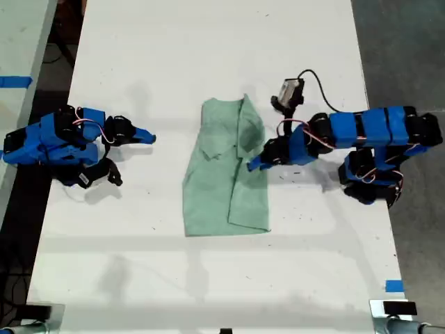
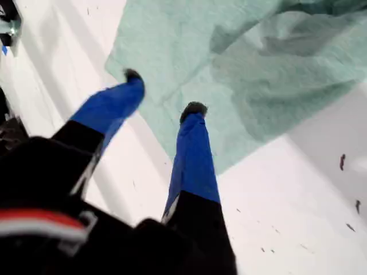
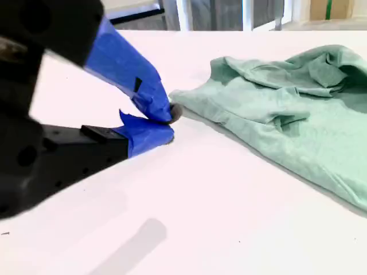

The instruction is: Fold t shirt

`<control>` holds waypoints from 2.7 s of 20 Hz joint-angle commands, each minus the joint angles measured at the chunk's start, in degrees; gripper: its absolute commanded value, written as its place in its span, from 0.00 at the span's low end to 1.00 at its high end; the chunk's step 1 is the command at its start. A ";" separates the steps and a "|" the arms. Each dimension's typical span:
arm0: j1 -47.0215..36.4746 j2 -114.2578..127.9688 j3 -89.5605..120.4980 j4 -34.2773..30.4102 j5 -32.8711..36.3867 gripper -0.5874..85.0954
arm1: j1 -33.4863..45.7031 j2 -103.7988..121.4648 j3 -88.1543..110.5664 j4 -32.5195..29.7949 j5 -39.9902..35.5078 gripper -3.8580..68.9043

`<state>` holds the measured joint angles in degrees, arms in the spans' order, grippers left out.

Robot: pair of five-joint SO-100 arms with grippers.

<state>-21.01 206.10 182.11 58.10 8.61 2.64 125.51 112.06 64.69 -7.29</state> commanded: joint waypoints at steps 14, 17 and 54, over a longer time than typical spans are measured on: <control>0.97 0.44 0.09 0.09 -0.88 0.01 | 5.27 75.23 65.57 7.38 7.12 0.07; 1.14 0.44 0.09 0.09 -0.88 0.01 | 5.10 75.23 65.57 7.82 7.82 0.07; 1.58 0.44 0.18 0.00 -1.14 0.01 | 5.27 75.23 65.57 8.35 8.44 0.07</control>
<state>-19.78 206.10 182.11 58.10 8.17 7.47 199.95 174.81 72.51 0.35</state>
